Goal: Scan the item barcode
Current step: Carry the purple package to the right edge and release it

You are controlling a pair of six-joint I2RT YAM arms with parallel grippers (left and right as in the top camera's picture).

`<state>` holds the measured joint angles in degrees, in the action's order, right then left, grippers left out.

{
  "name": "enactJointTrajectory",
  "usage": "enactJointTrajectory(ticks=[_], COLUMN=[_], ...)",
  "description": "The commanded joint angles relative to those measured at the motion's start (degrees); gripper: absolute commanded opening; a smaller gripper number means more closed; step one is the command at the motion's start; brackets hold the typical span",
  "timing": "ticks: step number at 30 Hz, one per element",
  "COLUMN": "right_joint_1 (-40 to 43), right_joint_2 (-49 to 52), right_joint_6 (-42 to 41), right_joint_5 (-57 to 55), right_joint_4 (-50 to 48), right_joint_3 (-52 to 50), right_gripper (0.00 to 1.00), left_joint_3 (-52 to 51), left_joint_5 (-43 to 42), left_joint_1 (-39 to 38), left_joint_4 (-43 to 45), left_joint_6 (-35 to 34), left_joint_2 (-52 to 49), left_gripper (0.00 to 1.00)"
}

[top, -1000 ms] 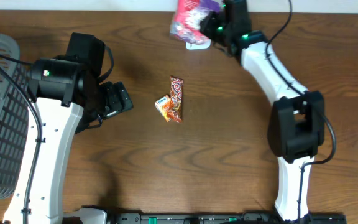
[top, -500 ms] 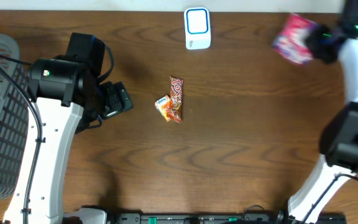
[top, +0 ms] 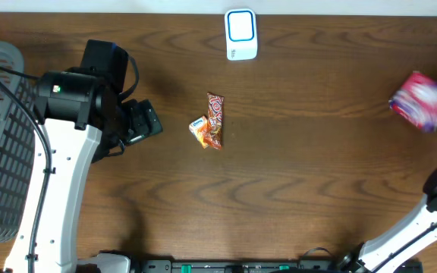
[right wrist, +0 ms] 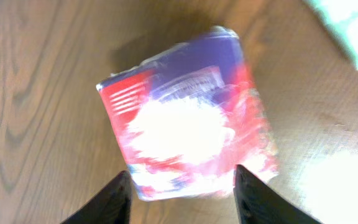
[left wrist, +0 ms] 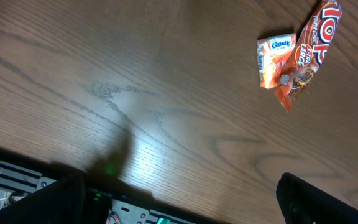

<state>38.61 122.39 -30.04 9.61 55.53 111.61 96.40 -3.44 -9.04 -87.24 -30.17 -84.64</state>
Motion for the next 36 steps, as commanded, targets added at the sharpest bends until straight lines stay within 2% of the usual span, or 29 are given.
enactJointTrajectory(ticks=[1, 7, 9, 10, 11, 12, 19, 21, 28, 36], right_joint_1=[4.0, 7.1, 6.3, 5.3, 4.2, 2.8, -10.4, -13.2, -17.2, -16.3], right_joint_2=[-2.4, -4.0, -4.0, -4.0, -4.0, -4.0, -3.9, -3.9, -3.8, -3.7], right_joint_6=[1.7, 8.1, 11.9, 14.3, 16.0, 16.7, 16.8, 16.8, 16.1, 18.9], right_joint_5=[4.3, 20.2, 22.2, 21.7, 20.4, 18.3, -8.4, -11.9, -13.2, -15.9], right_joint_4=[1.1, 0.4, 1.2, 2.4, 3.3, 4.1, 3.4, 1.5, -6.0, -22.3], right_joint_3=[2.0, 2.4, 2.3, 2.3, 2.1, 1.7, -5.0, -7.6, -15.2, -26.5], right_gripper=[0.53, 0.48, 0.41, 0.27, 0.09, 0.01, 0.01, 0.01, 0.01, 0.01], left_joint_3=[0.4, 0.4, 0.4, 0.4, 0.4, 0.4, 0.4, 0.4, 0.4, 0.4], left_joint_5=[1.0, 1.0, 1.0, 1.0, 1.0, 1.0, 1.0, 1.0, 1.0, 1.0], left_joint_1=[0.2, 0.2, 0.2, 0.2, 0.2, 0.2, 0.2, 0.2, 0.2, 0.2], left_joint_4=[-0.3, -0.3, -0.3, -0.3, -0.3, -0.3, -0.3, -0.3, -0.3, -0.3], left_joint_6=[0.1, 0.1, 0.1, 0.1, 0.1, 0.1, 0.1, 0.1, 0.1, 0.1], left_joint_2=[-0.3, -0.3, -0.3, -0.3, -0.3, -0.3, -0.3, -0.3, -0.3, -0.3], left_gripper=[0.98, 0.98, 0.98, 0.98, 0.98, 0.98, 0.98, 0.98, 0.98, 0.98])
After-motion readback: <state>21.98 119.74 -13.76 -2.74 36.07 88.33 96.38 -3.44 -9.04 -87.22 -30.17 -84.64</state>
